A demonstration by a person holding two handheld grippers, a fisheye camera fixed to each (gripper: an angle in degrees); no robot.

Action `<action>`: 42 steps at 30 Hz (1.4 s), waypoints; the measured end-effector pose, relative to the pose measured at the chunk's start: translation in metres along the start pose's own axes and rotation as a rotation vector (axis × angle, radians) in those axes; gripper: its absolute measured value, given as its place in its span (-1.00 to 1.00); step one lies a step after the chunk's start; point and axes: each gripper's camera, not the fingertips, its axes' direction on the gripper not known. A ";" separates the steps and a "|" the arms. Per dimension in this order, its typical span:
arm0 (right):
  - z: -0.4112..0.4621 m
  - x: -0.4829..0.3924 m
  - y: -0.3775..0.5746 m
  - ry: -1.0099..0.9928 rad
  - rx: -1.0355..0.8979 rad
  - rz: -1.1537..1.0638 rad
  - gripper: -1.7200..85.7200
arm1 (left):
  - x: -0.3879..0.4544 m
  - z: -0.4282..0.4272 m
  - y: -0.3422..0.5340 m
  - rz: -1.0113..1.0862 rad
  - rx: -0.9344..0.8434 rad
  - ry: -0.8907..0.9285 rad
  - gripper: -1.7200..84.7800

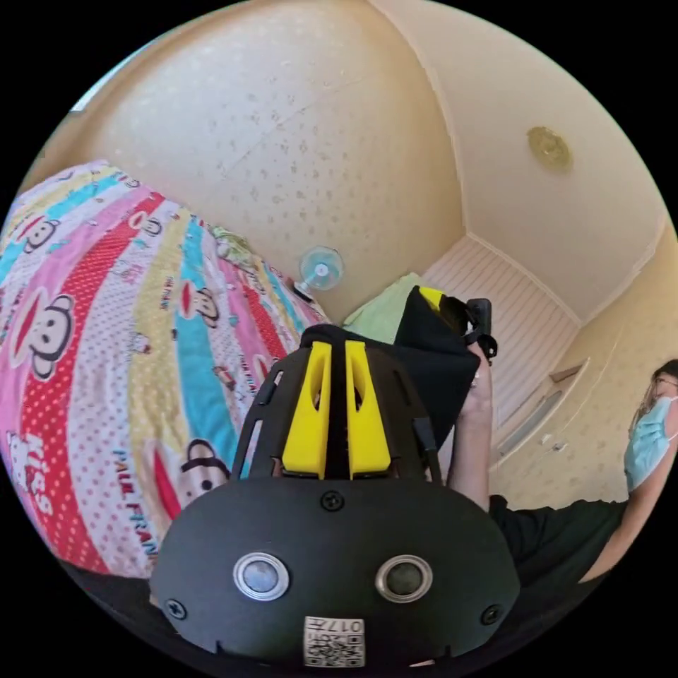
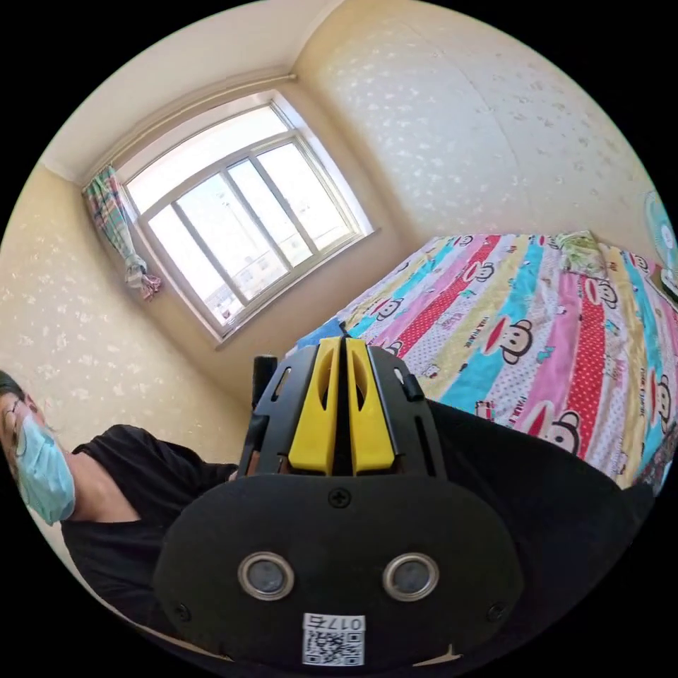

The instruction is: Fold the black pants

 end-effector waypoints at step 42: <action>-0.114 0.157 0.362 0.094 0.382 0.539 -0.87 | 0.220 0.373 0.207 0.358 -0.940 0.308 -0.95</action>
